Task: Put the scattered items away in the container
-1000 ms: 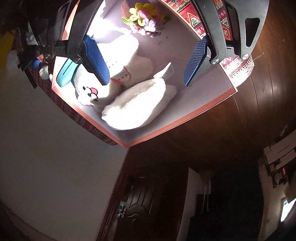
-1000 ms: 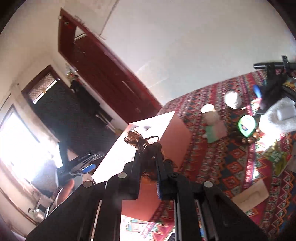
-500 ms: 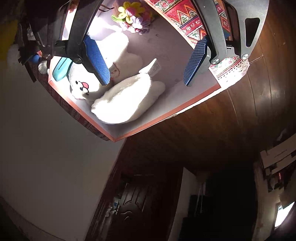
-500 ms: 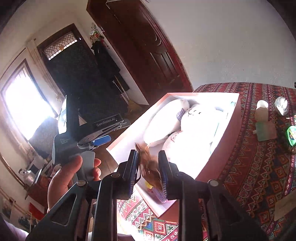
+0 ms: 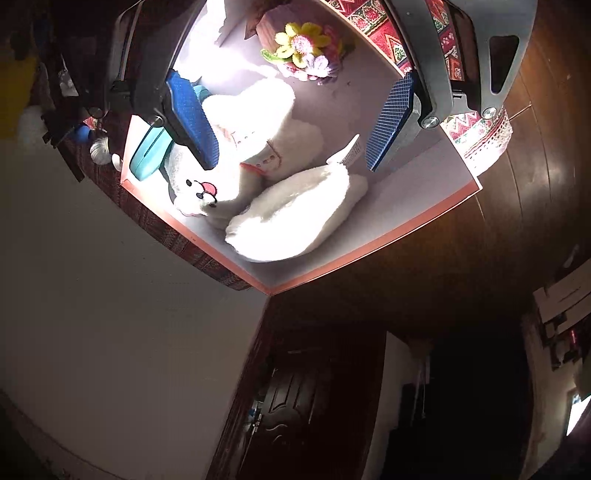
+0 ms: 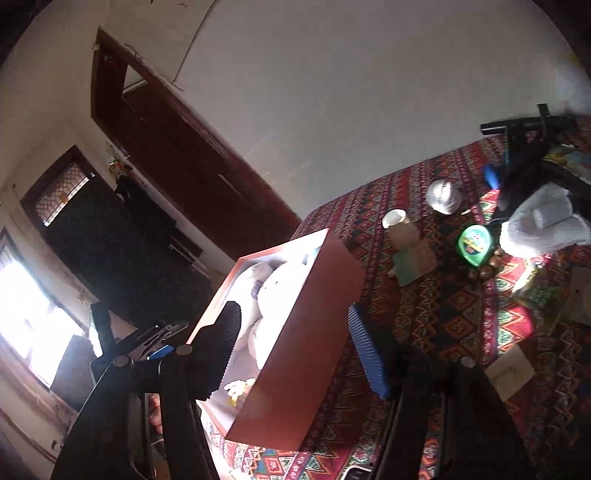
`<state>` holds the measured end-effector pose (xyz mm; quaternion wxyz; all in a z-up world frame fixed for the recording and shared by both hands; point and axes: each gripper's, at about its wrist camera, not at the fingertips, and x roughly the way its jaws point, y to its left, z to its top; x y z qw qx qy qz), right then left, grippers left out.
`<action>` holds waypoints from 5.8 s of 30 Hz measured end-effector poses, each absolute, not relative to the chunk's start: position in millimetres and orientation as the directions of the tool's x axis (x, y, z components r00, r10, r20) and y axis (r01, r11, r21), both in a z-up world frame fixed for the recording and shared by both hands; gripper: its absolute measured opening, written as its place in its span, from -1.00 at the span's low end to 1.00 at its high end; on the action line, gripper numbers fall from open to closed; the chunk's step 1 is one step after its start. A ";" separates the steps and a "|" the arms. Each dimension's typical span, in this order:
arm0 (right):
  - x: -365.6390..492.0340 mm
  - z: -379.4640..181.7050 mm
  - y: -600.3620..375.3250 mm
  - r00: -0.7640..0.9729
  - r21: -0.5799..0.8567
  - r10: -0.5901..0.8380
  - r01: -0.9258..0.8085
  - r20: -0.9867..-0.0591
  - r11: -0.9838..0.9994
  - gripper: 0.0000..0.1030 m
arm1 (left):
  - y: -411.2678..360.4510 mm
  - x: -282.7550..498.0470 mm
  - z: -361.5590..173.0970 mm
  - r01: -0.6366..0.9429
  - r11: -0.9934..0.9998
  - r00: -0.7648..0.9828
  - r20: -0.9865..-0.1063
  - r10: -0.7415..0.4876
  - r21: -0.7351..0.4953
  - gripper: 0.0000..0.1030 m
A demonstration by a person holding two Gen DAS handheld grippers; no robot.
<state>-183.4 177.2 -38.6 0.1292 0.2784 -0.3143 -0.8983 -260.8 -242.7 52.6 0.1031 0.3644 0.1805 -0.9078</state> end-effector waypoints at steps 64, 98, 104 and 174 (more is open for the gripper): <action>78.1 -84.6 548.5 -0.879 0.747 0.137 -0.462 -0.456 -0.478 0.10 | 406.9 -144.9 -120.1 -0.209 -0.796 0.023 -0.816 0.577 -0.569 -0.16; -102.1 4.0 247.9 -0.867 0.716 -0.427 0.125 -0.258 -0.687 0.10 | -215.8 -226.8 104.5 -0.070 -0.776 -0.722 -0.505 0.473 -0.627 -0.17; -182.1 24.8 92.2 -0.733 0.622 -0.609 0.331 -0.305 -0.709 0.11 | -282.6 -269.5 92.4 0.016 -0.844 -0.719 -0.593 0.362 -0.535 -0.16; -156.8 -200.3 413.8 -0.700 0.689 -0.233 -0.484 -0.675 -0.539 0.01 | 155.6 -309.4 -86.9 -0.240 -0.855 -0.170 -0.848 0.502 -0.459 -0.63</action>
